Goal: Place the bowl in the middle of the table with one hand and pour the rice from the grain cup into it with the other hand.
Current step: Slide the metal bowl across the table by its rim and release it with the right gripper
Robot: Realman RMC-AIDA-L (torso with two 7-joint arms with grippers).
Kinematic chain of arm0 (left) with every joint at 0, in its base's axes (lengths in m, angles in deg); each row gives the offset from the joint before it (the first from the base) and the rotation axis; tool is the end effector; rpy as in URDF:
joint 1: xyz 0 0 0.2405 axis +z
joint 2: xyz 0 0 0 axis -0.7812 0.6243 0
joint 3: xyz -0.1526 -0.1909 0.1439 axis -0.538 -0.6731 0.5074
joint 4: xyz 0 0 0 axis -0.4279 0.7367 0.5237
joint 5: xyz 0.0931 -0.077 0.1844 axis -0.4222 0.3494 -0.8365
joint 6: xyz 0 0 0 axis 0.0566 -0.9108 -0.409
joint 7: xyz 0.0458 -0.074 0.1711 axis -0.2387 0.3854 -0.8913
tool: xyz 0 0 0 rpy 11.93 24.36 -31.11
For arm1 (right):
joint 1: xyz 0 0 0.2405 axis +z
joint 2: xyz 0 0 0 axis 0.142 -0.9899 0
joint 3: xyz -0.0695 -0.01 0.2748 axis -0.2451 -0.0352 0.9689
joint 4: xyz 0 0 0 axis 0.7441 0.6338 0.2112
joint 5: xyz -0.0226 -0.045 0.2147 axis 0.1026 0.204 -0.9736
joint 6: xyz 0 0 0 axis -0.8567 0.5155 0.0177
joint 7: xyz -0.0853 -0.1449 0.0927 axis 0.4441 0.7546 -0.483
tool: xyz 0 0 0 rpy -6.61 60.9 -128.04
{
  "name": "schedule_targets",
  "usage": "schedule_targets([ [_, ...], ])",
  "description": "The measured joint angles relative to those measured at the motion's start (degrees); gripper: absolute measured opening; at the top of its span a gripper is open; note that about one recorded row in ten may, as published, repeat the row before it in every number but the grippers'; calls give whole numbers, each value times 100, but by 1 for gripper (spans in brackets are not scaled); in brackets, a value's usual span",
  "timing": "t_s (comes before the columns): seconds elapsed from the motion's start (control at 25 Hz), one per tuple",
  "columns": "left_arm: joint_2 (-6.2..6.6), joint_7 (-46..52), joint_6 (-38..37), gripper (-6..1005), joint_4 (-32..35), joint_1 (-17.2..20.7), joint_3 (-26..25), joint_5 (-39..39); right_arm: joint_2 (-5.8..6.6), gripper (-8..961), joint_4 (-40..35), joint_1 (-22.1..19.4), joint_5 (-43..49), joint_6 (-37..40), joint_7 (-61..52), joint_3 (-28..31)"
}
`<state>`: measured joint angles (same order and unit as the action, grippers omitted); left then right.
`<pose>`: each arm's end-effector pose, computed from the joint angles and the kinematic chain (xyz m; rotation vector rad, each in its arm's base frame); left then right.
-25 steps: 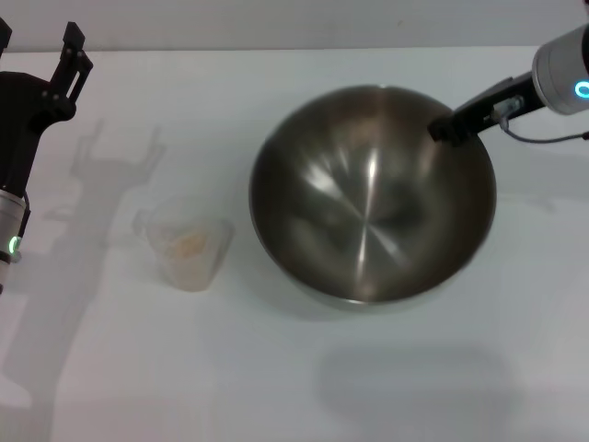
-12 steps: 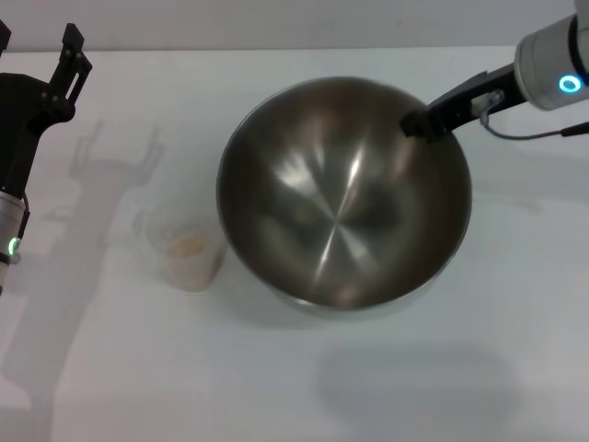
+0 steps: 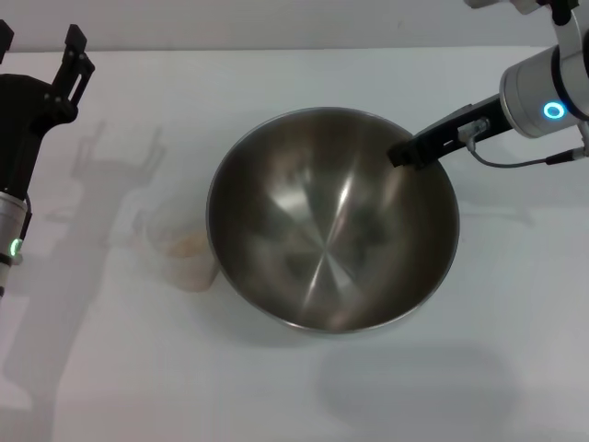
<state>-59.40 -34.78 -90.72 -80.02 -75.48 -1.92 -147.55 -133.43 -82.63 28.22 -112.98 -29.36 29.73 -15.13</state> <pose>-0.2945 0.3825 -0.0277 -1.5402 -0.3719 -0.9358 0.1991 0.4256 -0.0601 -2.5316 1.0607 -0.1044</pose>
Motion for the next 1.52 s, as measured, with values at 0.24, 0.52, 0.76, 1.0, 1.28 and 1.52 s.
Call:
schedule_targets([
  [0.24,-1,5,-1,797,-11,21,7,1,3,12,257,33,28,55,-9,3],
  [0.52,-1,6,-1,795,-32,45,15,0,10,13,337,55,51,70,-37,4],
  [0.76,-1,6,-6,795,-35,47,15,0,10,16,360,60,56,148,-52,4],
  [1.0,-1,6,-10,794,-26,47,15,0,21,64,562,195,60,186,-52,4],
  [1.28,-1,6,-10,792,-10,50,15,0,22,146,433,227,77,270,-36,4],
  [1.52,-1,7,-75,792,-3,74,14,0,12,212,0,203,239,252,-39,3],
])
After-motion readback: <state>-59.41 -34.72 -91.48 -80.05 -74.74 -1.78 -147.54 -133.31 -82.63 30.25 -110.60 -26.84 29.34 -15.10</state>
